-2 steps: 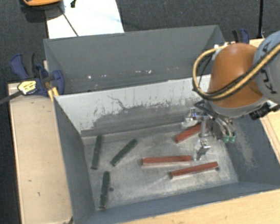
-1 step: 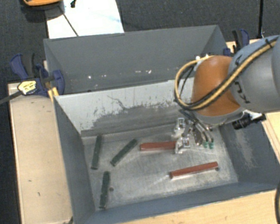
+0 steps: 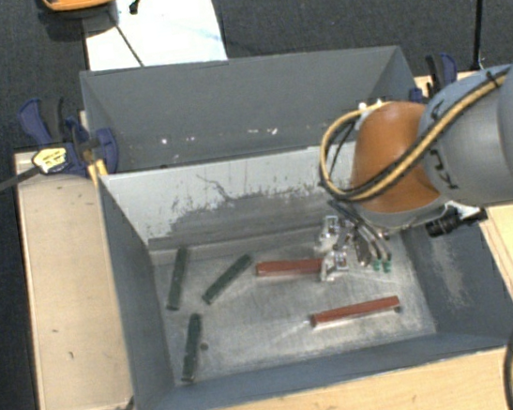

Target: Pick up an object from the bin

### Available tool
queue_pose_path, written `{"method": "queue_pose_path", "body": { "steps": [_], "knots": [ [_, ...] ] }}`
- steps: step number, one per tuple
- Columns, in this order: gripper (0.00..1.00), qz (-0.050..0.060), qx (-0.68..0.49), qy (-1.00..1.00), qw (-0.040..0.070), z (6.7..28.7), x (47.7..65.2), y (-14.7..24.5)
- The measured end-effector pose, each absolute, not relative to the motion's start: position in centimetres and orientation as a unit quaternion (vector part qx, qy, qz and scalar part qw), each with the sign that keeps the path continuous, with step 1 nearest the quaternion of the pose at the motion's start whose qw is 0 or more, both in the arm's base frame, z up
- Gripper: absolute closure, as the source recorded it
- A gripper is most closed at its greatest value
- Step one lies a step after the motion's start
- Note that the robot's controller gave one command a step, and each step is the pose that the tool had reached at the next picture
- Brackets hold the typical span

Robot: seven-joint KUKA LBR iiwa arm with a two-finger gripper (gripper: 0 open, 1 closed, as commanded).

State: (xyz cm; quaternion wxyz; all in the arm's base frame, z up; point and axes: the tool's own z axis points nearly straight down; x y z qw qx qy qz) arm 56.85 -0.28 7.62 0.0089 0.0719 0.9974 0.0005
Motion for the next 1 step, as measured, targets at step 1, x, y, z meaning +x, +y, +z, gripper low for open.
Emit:
{"method": "queue_pose_path", "body": {
  "steps": [1],
  "knots": [
    [1.0, 0.0, -0.025, 1.0, 0.0, 27.56, 55.82, 4.54]
  ]
}}
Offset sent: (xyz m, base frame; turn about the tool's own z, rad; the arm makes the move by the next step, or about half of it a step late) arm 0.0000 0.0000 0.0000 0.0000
